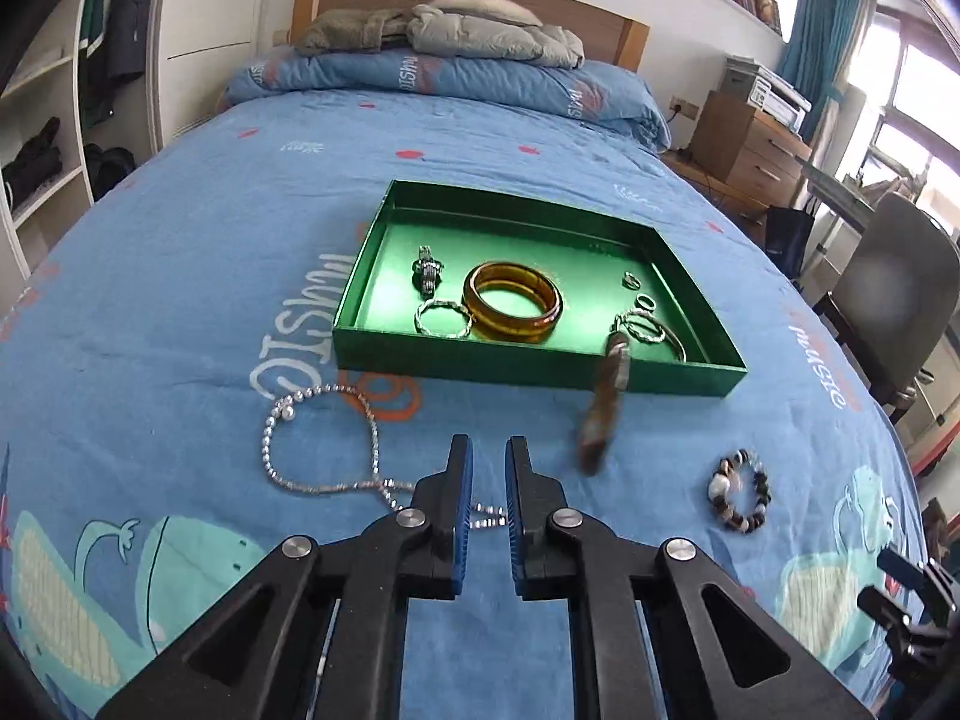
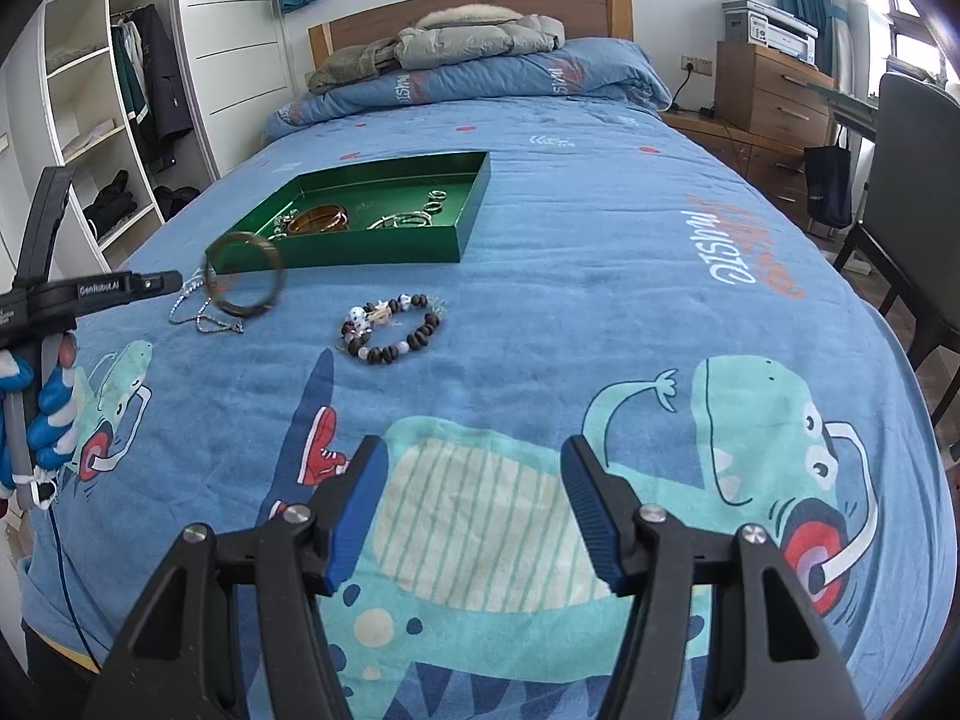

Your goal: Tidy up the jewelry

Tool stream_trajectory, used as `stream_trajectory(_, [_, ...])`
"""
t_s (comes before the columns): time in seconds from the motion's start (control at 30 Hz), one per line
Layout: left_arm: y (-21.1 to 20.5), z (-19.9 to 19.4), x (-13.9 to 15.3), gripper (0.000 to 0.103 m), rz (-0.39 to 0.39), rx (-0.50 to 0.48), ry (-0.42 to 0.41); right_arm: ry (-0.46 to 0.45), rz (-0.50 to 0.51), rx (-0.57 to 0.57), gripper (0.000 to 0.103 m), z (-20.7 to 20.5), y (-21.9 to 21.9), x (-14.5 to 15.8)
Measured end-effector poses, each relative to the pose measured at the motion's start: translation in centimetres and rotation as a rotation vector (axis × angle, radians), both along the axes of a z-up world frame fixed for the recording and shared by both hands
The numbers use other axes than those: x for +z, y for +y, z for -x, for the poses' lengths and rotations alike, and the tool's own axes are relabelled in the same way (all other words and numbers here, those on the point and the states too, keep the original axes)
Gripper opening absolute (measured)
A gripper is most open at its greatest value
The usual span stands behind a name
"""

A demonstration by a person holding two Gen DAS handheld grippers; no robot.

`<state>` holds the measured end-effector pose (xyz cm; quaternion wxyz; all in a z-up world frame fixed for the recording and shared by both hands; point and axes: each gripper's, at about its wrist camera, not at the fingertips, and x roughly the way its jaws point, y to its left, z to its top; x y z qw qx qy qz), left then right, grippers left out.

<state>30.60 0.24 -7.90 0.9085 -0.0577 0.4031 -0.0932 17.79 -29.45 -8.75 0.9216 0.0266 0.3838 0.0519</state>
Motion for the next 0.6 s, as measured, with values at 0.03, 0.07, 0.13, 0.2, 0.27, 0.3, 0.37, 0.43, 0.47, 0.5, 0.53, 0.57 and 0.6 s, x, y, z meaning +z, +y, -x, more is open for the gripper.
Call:
stream_trajectory(0.03, [-0.3, -1.1, -0.1, 0.011, 0.001, 0.016, 0.014, 0.001, -0.002, -0.003, 0.058, -0.1, -0.1, -0.1])
stream_trajectory(0.07, [-0.4, -1.9, -0.4, 0.011, 0.027, 0.021, 0.03, 0.001, -0.004, -0.006, 0.058, -0.2, -0.3, -0.1])
stream_trajectory(0.13, [-1.2, -2.8, -0.7, 0.011, 0.048, 0.004, 0.046, 0.0, -0.006, -0.012, 0.058, -0.3, -0.7, -0.2])
stream_trajectory(0.2, [-2.2, -3.0, -1.2, 0.016, 0.043, -0.016, 0.054, -0.001, -0.006, -0.019, 0.058, -0.3, -1.2, -0.3])
stream_trajectory(0.27, [-3.2, -2.9, -2.0, 0.034, 0.046, -0.04, 0.073, 0.003, -0.005, -0.029, 0.058, -0.4, -1.8, -0.5])
stream_trajectory(0.3, [-3.6, -2.6, -2.3, 0.045, 0.043, -0.049, 0.075, 0.006, -0.008, -0.035, 0.058, -0.5, -2.1, -0.7])
stream_trajectory(0.37, [-4.2, -1.7, -2.8, 0.057, 0.056, -0.08, 0.085, 0.015, -0.014, -0.045, 0.058, -0.7, -2.5, -1.0])
stream_trajectory(0.43, [-4.9, -0.8, -3.2, 0.057, 0.064, -0.109, 0.096, 0.021, -0.015, -0.051, 0.058, -0.8, -2.7, -1.4])
stream_trajectory(0.47, [-5.2, -0.4, -3.3, 0.057, 0.072, -0.123, 0.103, 0.024, -0.017, -0.053, 0.058, -0.9, -2.8, -1.5])
stream_trajectory(0.5, [-5.4, 0.0, -3.5, 0.057, 0.082, -0.134, 0.112, 0.026, -0.02, -0.055, 0.058, -0.9, -2.8, -1.7])
stream_trajectory(0.53, [-5.6, 0.3, -3.6, 0.057, 0.093, -0.143, 0.121, 0.027, -0.024, -0.055, 0.058, -1.0, -2.8, -1.7])
stream_trajectory(0.57, [-5.8, 0.5, -3.9, 0.057, 0.101, -0.148, 0.13, 0.028, -0.026, -0.054, 0.058, -1.0, -2.7, -1.8])
stream_trajectory(0.6, [-6.1, 0.6, -4.1, 0.057, 0.097, -0.149, 0.138, 0.028, -0.027, -0.052, 0.058, -1.0, -2.6, -1.9])
